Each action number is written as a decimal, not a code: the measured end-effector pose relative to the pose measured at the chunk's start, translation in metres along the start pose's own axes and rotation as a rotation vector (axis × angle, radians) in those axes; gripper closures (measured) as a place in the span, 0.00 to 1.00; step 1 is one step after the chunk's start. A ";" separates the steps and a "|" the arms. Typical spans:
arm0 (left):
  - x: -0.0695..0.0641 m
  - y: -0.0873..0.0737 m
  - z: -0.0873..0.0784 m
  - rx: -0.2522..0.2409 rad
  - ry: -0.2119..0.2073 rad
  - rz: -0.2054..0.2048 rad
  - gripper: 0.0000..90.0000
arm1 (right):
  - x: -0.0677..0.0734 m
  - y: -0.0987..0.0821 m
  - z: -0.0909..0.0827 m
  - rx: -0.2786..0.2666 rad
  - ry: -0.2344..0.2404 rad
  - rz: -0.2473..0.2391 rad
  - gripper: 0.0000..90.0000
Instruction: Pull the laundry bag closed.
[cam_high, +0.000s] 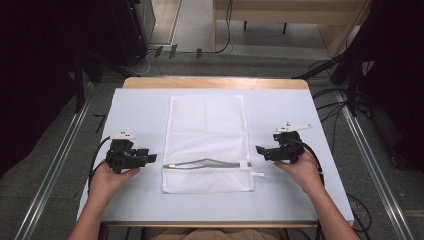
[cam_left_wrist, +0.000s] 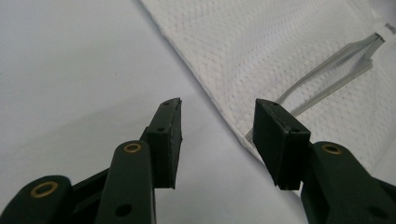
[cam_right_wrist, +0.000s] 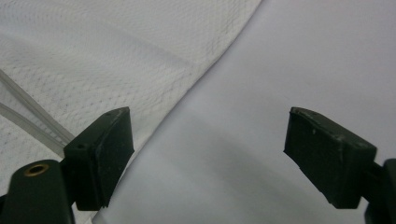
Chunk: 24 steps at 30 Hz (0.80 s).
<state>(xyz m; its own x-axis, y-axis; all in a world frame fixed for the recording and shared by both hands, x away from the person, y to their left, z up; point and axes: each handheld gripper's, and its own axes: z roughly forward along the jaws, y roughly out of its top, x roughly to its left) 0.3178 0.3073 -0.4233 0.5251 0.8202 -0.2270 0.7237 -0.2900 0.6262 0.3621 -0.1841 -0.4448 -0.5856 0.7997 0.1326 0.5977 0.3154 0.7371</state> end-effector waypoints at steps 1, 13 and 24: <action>0.000 0.000 0.000 0.002 0.000 -0.009 0.59 | 0.001 0.000 0.000 0.001 -0.004 -0.003 0.19; 0.006 0.002 0.002 0.023 -0.008 -0.079 0.49 | 0.010 -0.001 -0.004 0.023 0.006 -0.025 0.33; 0.004 0.005 0.001 0.021 -0.040 -0.070 0.45 | 0.015 -0.003 -0.006 0.036 0.011 -0.031 0.38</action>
<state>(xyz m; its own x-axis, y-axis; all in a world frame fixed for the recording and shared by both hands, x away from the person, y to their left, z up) 0.3240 0.3088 -0.4220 0.4899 0.8186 -0.2998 0.7685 -0.2432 0.5918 0.3478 -0.1759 -0.4412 -0.6101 0.7835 0.1179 0.5985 0.3582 0.7165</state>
